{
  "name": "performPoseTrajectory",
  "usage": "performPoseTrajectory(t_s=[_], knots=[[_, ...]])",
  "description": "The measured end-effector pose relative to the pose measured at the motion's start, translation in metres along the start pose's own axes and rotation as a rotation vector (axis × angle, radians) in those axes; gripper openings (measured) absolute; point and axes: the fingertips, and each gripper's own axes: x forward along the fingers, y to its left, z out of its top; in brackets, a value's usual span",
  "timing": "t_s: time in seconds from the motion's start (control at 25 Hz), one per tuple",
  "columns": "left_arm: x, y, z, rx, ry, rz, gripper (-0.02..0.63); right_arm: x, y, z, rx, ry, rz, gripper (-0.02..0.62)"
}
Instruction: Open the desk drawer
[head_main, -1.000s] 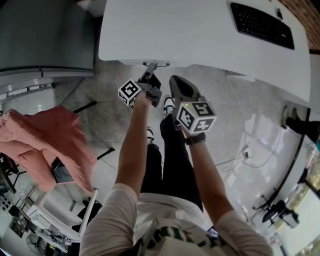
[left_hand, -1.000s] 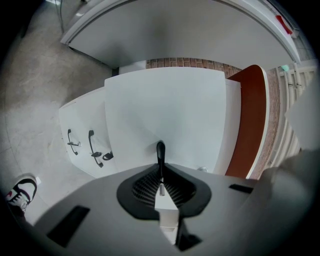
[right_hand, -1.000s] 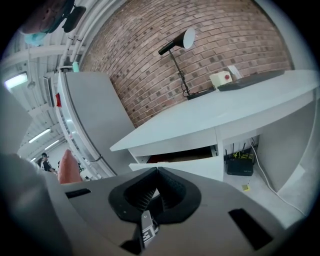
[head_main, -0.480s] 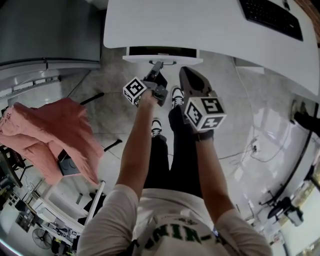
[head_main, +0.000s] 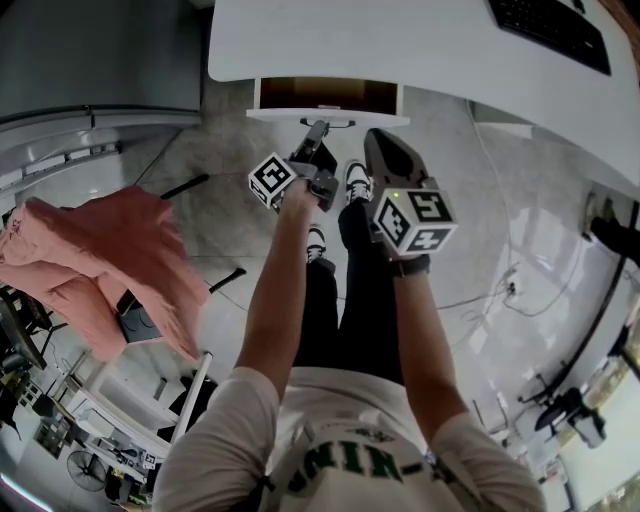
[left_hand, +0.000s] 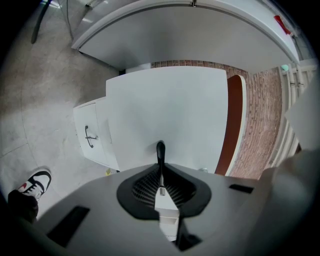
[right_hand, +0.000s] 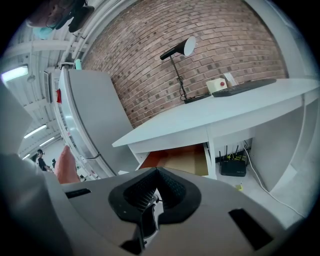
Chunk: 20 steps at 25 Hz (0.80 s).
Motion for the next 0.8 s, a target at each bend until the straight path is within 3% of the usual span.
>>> performPoseTrajectory(t_s=[0.8], knots=[[-0.040,0.005,-0.033,-0.051,-0.010,0.003,0.020,-0.014,0.008,-0.012,0.014,-0.006,0.005,0.003]])
